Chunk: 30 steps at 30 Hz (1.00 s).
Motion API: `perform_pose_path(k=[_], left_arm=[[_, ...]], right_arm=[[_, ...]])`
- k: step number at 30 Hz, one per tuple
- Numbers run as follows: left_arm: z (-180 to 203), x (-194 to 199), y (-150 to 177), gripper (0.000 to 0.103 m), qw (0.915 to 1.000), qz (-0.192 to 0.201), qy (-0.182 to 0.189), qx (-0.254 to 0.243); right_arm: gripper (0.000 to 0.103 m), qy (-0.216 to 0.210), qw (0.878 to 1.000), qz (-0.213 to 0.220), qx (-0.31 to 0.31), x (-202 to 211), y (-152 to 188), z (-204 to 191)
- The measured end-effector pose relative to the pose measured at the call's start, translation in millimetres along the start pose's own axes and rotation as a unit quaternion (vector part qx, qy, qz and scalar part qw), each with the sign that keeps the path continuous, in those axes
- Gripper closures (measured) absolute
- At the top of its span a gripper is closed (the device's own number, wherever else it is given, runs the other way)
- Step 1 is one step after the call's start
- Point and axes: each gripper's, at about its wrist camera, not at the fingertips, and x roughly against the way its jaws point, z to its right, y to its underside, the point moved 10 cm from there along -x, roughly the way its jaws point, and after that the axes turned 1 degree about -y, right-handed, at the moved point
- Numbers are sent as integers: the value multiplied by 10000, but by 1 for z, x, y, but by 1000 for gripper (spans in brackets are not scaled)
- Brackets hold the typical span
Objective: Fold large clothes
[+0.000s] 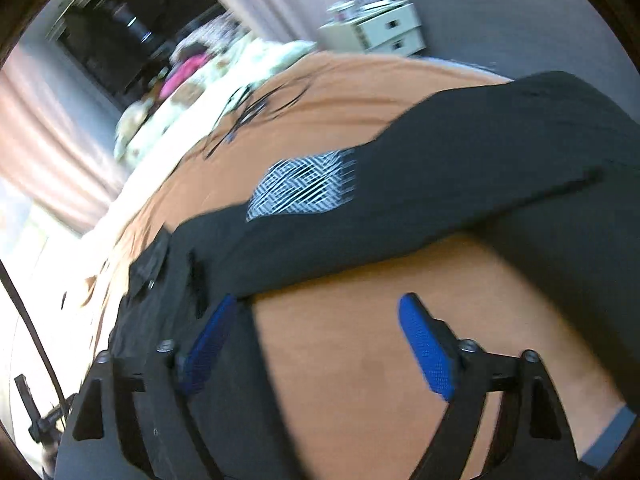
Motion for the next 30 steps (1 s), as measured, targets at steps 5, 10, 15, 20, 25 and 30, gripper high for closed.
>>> perform_pose_path(k=[5,10,15,20,25,30], left_arm=[[31,3,-8,49,9999,60,119,-103],[62,-4,-12,49,9994,46,239,-255],[86,-20,-15,49,9989,25,302,-369],[101,-43,-20,49,9985,-44,343,-432],[108,-66,-21,49,9981,-101,398,-457],[102,-83,-14,49,9981,-218,409,-397]], right_arm=[[36,168,9987,269,-403,32,-5,52],[50,249,9960,441,-738,37,-7,80],[59,313,9934,452,-1005,23,-12,97],[60,409,9915,490,-1136,6,-17,101],[61,528,9893,556,-1245,-9,-22,102],[94,616,9869,656,-1337,-8,-24,105]])
